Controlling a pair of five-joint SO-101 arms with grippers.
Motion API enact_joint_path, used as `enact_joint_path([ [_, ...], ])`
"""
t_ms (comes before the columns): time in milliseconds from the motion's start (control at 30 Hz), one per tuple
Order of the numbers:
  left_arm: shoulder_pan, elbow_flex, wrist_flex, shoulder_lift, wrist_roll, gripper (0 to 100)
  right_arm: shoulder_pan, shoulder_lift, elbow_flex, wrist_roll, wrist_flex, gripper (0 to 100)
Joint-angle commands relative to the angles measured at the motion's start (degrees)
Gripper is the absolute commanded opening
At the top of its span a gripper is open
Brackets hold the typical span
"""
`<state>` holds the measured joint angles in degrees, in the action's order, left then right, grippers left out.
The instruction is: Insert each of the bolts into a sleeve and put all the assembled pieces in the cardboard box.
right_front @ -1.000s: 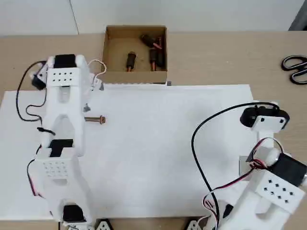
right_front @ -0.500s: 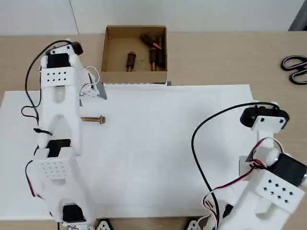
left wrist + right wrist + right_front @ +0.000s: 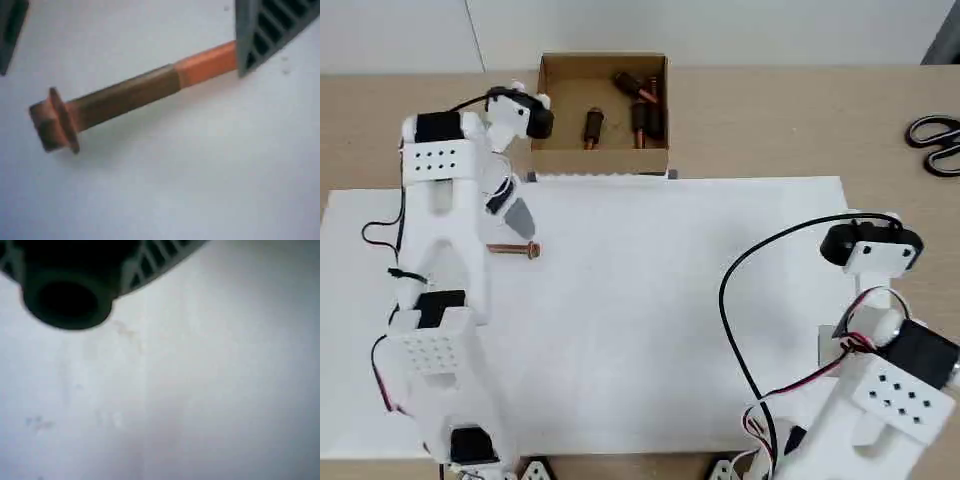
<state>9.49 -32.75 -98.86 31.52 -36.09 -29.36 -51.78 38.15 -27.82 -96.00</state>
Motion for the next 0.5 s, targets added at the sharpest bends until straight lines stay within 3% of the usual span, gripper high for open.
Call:
enact_joint_path([
  [0, 0.3, -1.4, -1.5, -3.6, -9.9, 27, -0.6, -0.6, -0.4, 0.2, 0.9, 0.3],
  [200, 1.2, -1.4, -1.5, -3.3, -24.9, 27, -0.6, -0.9, -0.4, 0.1, 0.9, 0.3],
  [467, 2.9, 1.1, -1.5, -3.3, -32.0, 28, -0.4, -0.9, -0.4, 0.1, 0.9, 0.3],
])
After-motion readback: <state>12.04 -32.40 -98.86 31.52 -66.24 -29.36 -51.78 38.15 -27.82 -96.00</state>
